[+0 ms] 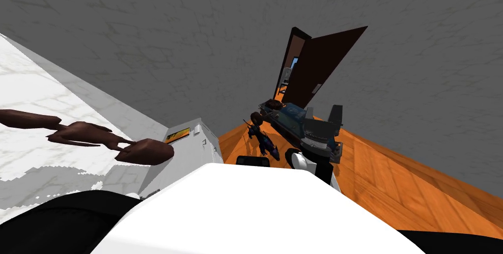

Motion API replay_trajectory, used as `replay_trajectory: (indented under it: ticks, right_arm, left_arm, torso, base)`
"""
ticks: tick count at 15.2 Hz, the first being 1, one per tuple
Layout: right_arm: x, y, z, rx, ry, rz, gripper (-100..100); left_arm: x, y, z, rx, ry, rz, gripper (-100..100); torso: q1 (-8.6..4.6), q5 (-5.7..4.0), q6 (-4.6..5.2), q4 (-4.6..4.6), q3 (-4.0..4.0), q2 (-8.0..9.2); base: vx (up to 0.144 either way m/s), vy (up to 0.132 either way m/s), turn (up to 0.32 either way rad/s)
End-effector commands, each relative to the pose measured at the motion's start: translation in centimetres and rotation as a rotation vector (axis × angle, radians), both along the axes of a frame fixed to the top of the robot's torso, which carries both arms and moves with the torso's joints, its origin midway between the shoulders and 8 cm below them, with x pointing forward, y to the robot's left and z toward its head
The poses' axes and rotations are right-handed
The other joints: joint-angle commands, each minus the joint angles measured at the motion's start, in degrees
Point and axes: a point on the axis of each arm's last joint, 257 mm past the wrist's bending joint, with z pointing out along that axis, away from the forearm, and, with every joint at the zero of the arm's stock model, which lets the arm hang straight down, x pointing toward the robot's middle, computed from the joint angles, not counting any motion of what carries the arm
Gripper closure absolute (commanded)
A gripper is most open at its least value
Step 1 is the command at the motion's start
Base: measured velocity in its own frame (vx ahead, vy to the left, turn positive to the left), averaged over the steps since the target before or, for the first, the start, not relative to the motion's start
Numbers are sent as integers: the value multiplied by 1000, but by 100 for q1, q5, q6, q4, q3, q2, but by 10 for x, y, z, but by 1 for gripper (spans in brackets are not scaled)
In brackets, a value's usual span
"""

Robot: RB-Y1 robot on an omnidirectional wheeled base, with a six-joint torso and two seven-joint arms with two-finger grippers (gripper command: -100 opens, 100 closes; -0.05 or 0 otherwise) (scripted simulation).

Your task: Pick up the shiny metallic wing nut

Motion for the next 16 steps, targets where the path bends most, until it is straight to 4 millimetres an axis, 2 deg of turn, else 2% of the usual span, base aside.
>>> replay_trajectory:
  ticks: [1,2,4,5,6,8,9,11,12,13,16]
  right_arm:
    - [0,0,0,0,0,0,0]
    - [0,0,0,0,0,0,0]
    - [0,0,0,0,0,0,0]
    - [0,0,0,0,0,0,0]
    - [0,0,0,0,0,0,0]
    - [0,0,0,0,0,0,0]
    - [0,0,0,0,0,0,0]
    - [0,0,0,0,0,0,0]
    - [0,0,0,0,0,0,0]
    - [0,0,0,0,0,0,0]
    - [0,0,0,0,0,0,0]
  left_arm:
    - [-2,-4,0,-4,-2,21,100]
    - [3,-10,4,-2,-16,4,100]
    - [-5,-16,0,-14,-5,34,100]
    - [0,-22,4,-16,-21,17,100]
    - [-9,-29,0,-29,-5,32,100]
    - [-9,-29,0,-29,-9,50,100]
    - [-7,-40,1,-42,-21,44,100]
    - [-13,-46,-1,-51,-13,68,100]
    - [-10,-57,0,-66,-28,54,100]
    - [-18,-64,-3,-80,-12,70,100]
    - [-17,-62,-4,-76,-17,78,100]
  torso:
    - [0,0,0,0,0,0]
    - [0,0,-2,-1,0,0]
    - [4,2,4,-2,-1,1]
    - [5,3,3,-4,-2,0]
    - [5,3,8,-4,-2,-1]
    - [6,6,5,-5,-3,-1]
    - [4,5,3,-5,-4,-3]
    - [5,6,3,-3,-3,-4]
    - [5,7,0,-3,-3,-4]
    - [6,6,3,-2,-3,-3]
    - [6,8,-4,-3,-3,-2]
  base:
    - [-12,20,-41]
    - [-15,33,-74]
    - [-18,33,-66]
    - [-19,28,-77]
    - [-23,33,-98]
    - [-14,22,-23]
    - [-11,20,-54]
    - [-14,26,-68]
    - [-20,27,-98]
    - [-21,34,-105]
    - [-10,15,-5]
